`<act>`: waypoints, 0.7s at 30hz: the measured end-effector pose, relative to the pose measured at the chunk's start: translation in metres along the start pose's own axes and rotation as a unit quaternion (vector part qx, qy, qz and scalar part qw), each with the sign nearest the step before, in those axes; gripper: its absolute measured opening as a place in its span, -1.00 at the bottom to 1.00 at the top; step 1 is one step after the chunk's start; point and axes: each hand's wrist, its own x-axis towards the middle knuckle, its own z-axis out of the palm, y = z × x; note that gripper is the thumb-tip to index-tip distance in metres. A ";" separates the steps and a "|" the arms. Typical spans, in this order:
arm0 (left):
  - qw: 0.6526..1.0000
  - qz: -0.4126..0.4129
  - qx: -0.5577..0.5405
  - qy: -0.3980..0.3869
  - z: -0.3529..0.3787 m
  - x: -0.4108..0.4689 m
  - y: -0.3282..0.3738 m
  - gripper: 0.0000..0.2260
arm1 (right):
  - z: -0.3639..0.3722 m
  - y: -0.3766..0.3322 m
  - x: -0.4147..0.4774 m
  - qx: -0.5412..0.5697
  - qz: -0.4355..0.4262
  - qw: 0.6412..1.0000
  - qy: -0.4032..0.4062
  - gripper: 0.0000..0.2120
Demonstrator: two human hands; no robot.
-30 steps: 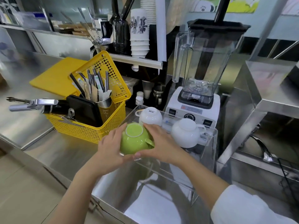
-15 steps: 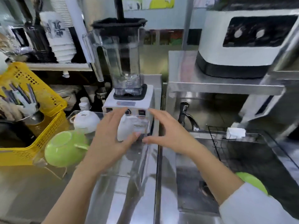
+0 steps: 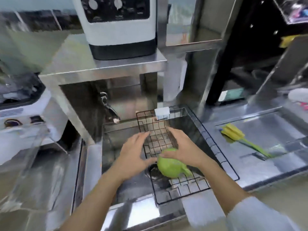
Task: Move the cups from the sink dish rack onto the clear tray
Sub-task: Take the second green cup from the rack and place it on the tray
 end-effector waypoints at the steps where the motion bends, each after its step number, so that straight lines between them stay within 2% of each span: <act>1: 0.999 -0.004 0.011 -0.033 0.015 0.007 0.006 -0.14 | -0.004 0.016 -0.004 -0.009 0.020 1.000 -0.011 -0.06; 7: 0.981 -0.068 0.106 -0.150 0.076 0.030 0.019 -0.08 | 0.001 0.074 -0.006 -0.027 0.104 0.989 -0.106 0.08; 11: 0.970 -0.063 0.176 -0.157 0.096 0.042 0.021 -0.03 | 0.009 0.085 0.003 -0.048 0.113 0.982 -0.141 0.11; 14: 0.965 -0.060 0.185 -0.175 0.106 0.051 0.018 0.02 | 0.021 0.090 0.009 -0.067 0.096 0.982 -0.151 0.06; 17: 0.949 -0.065 0.221 -0.216 0.113 0.054 0.017 0.04 | 0.033 0.096 0.012 -0.137 0.102 0.974 -0.150 0.10; 21: 0.946 -0.057 0.247 -0.200 0.118 0.054 0.016 0.04 | 0.045 0.101 0.012 -0.183 0.105 0.970 -0.118 0.14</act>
